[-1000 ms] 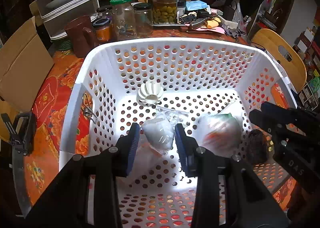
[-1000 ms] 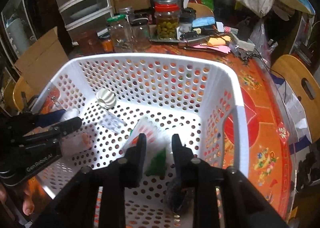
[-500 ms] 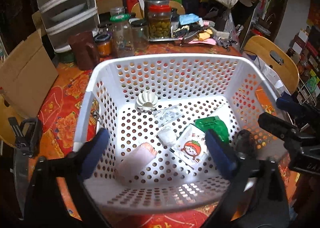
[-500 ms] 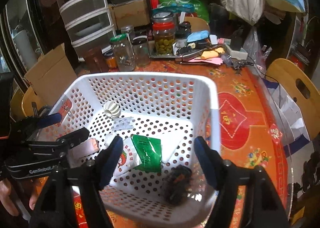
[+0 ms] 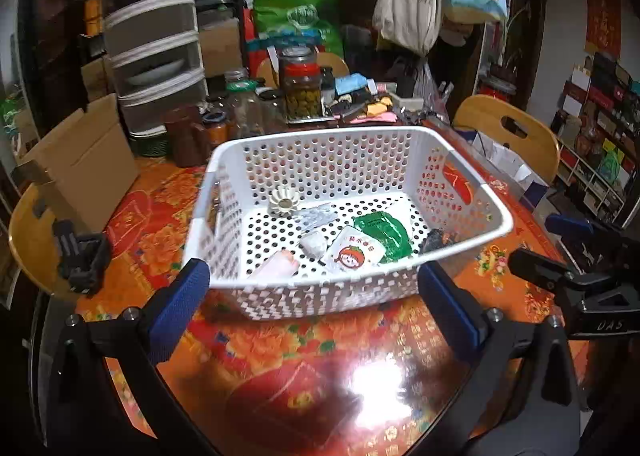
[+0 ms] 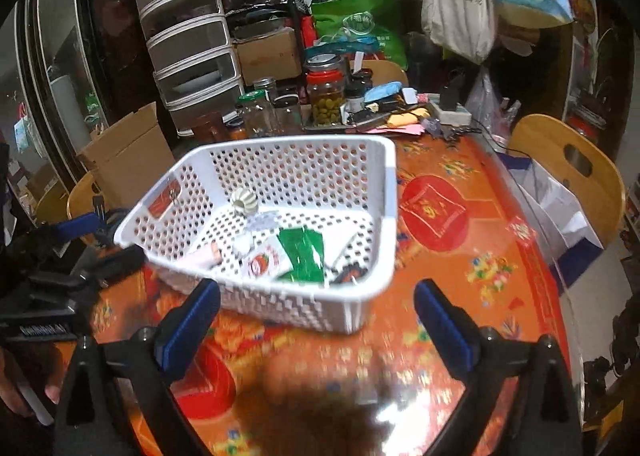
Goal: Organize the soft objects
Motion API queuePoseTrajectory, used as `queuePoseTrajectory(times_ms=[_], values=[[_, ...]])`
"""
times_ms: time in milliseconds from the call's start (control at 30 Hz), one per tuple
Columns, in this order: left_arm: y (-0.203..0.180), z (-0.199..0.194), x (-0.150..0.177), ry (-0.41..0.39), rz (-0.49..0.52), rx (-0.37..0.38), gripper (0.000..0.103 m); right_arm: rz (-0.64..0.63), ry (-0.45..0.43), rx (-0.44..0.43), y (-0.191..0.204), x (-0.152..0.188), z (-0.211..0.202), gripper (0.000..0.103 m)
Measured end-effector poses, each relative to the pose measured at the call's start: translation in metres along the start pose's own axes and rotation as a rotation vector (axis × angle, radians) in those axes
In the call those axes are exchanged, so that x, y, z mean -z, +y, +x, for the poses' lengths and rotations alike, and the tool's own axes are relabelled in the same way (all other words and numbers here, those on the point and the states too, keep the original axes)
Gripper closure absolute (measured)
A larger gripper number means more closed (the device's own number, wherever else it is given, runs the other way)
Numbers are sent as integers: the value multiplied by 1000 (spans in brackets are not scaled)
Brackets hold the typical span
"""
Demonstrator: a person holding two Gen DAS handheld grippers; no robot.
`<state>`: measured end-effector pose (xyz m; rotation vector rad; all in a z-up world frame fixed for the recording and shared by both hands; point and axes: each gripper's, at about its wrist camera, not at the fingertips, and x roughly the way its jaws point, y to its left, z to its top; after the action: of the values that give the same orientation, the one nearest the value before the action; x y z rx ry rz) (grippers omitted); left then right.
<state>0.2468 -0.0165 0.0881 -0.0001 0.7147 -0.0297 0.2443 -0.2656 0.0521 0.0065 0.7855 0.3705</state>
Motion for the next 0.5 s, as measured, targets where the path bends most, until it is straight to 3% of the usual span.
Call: queuePoseTrajectory(times_ms=[200,500], values=[[1,-64,38,-105,26,-46,0,-16,-68,44,5,37,-48,6],[6,-160,109,-216,-5,-83,0,-37,-161,28,27,102,-120,6]])
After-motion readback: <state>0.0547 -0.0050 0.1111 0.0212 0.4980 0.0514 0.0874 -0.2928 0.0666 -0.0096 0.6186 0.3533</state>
